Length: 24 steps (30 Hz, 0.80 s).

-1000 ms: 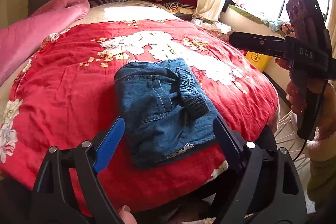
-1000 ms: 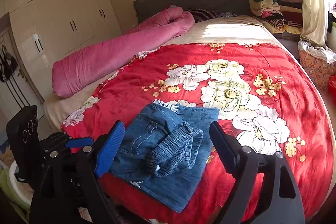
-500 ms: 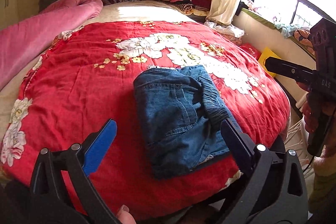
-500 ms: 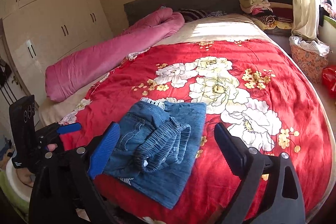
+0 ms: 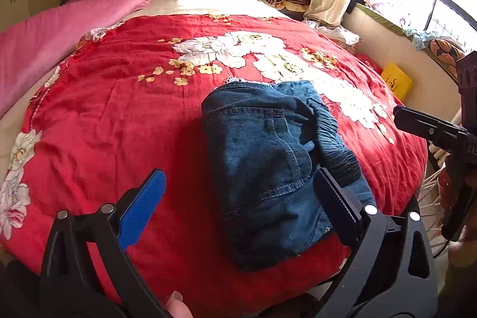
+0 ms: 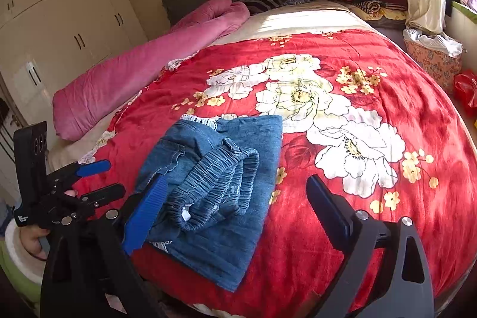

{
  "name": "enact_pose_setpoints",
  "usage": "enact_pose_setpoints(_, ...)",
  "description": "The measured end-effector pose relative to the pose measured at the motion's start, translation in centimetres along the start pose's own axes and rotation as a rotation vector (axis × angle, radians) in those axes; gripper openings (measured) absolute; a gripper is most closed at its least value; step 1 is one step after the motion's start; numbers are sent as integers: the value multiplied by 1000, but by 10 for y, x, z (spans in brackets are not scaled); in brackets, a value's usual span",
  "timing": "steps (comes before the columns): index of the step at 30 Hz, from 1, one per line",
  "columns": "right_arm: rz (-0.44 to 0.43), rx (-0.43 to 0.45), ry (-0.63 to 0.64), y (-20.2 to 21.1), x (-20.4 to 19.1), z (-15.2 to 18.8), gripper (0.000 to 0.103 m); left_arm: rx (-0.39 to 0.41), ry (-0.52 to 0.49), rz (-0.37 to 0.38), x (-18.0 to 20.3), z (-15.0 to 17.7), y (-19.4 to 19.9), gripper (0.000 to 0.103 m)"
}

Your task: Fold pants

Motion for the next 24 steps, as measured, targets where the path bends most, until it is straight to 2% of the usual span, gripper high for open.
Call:
enact_pose_setpoints(14,63,-87,-49,-33,7,27,93,-41,43,2,-21,4,-27,93)
enact_pose_setpoints(21,44,-117,-88,-47,10,31,93,-53,77,46,-26,2,-43,93)
enact_pose_setpoints(24,0,-147,-127,-61,11,30,93,-73,109,79,-30,3,-55,93)
Point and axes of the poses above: each gripper's, at about its wrist camera, not at the fingertips, and y roughly against the way its jaws point, x to its right, z to its underside, the point moved 5 cm from there along -y, roughly the way its jaws point, and after that the axes turned 14 degrees about z, right-handed, at the moved point
